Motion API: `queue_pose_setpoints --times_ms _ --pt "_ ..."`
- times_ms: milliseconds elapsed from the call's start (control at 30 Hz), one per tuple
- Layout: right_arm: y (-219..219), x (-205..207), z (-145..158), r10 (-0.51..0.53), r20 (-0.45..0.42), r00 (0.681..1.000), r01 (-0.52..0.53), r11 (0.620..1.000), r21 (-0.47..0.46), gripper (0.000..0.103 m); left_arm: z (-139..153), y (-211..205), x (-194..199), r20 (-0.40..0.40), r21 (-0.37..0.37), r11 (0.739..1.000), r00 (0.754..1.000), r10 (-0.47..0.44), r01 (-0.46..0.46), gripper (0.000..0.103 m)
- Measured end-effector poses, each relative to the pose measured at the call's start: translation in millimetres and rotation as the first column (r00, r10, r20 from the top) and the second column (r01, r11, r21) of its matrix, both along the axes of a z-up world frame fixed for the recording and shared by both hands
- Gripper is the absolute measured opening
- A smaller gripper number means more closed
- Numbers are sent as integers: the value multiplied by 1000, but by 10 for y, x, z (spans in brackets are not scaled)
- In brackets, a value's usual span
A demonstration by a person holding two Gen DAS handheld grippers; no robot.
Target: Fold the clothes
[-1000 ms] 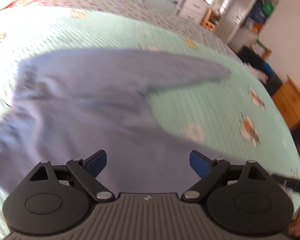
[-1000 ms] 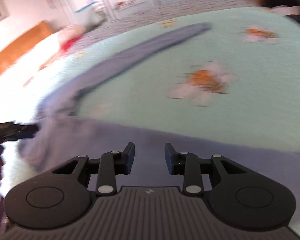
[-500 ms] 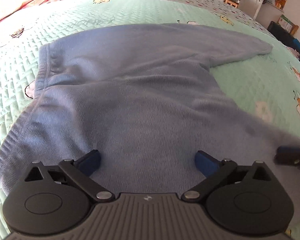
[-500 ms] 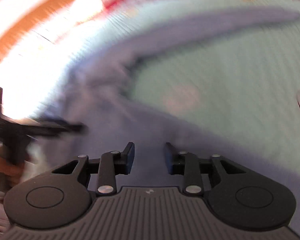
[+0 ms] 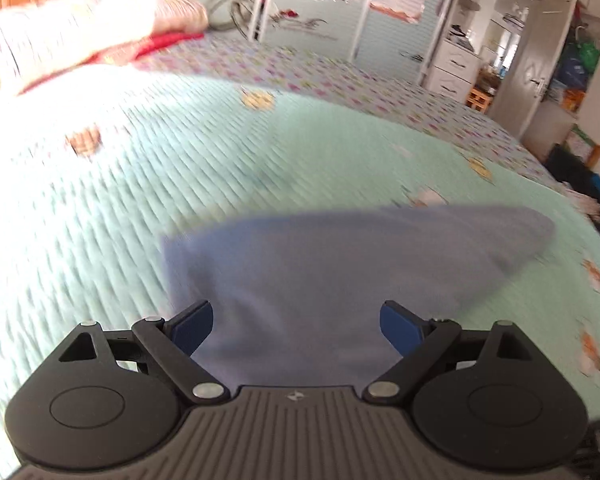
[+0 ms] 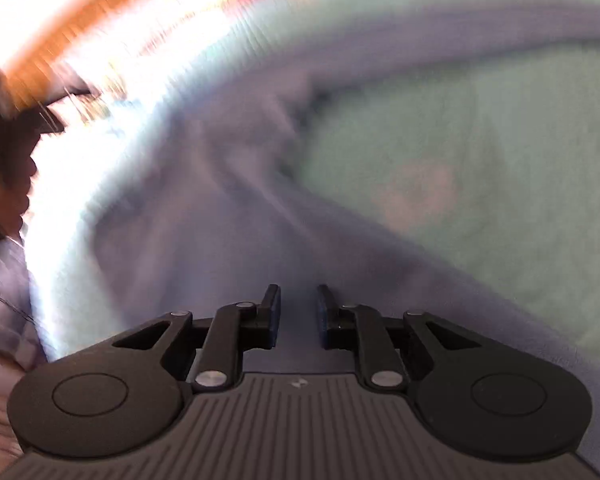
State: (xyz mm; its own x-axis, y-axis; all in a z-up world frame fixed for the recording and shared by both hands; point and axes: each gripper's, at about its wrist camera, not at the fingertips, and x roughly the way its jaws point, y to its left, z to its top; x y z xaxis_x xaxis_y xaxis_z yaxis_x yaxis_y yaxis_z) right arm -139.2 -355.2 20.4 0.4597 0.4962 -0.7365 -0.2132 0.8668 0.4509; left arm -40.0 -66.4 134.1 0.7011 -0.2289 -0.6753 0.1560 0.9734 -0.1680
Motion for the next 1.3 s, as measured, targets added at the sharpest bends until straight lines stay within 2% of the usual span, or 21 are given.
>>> queue_pose_setpoints --times_ms 100,133,167,333,367,467,533,567,633,667,700,733,800,967,1100,1233,1300 --pt "-113 70 52 -28 -20 999 29 998 58 8 -19 158 390 8 29 999 1000 -30 29 94" --pt "-132 74 103 -22 1 1000 22 998 64 12 -44 210 512 10 33 998 999 -46 45 94" --pt "-154 82 130 -14 11 1000 13 997 75 21 -75 254 619 9 37 998 998 -55 54 94" --pt "-219 157 127 78 15 997 -79 968 238 24 -210 390 936 8 13 998 998 -61 61 93" --pt "-217 170 102 102 11 995 -101 954 283 24 -237 403 962 5 1 998 998 -61 61 93" --pt "-190 145 -53 151 -10 988 -125 850 511 25 -275 346 1007 14 5 997 997 -79 79 93" --pt "-113 125 -133 155 -12 988 -122 820 559 25 -296 289 1045 24 26 995 995 -97 96 93" --pt "-56 125 -176 162 -18 987 -125 826 549 26 -313 263 1079 27 41 994 994 -104 102 93" --pt "56 124 -297 170 -31 985 -137 874 465 27 -352 242 1160 18 59 992 994 -110 109 93" --pt "97 118 -374 175 -30 984 -146 894 425 21 -373 249 1199 8 61 993 994 -105 105 93" --pt "65 90 -475 173 -5 985 -153 882 445 13 -397 265 1238 -2 60 993 995 -100 100 93" --pt "-11 72 -569 141 -1 990 -122 863 490 0 -418 280 1265 -11 53 994 995 -98 98 93" --pt "-123 47 -657 108 -1 994 -88 821 564 0 -448 284 1264 -27 35 994 994 -105 106 93" --pt "-13 -1 -580 125 17 992 -117 859 499 0 -443 92 1109 -31 84 989 993 -118 120 93" --pt "43 3 -527 123 42 991 -129 887 444 0 -367 -174 758 -6 108 983 989 -150 150 93" --pt "29 2 -500 114 57 992 -127 903 411 0 -509 -538 335 -29 263 951 987 -160 162 93" --pt "95 25 -396 99 43 994 -108 923 369 0 -702 -582 249 -87 268 945 981 -172 189 93"
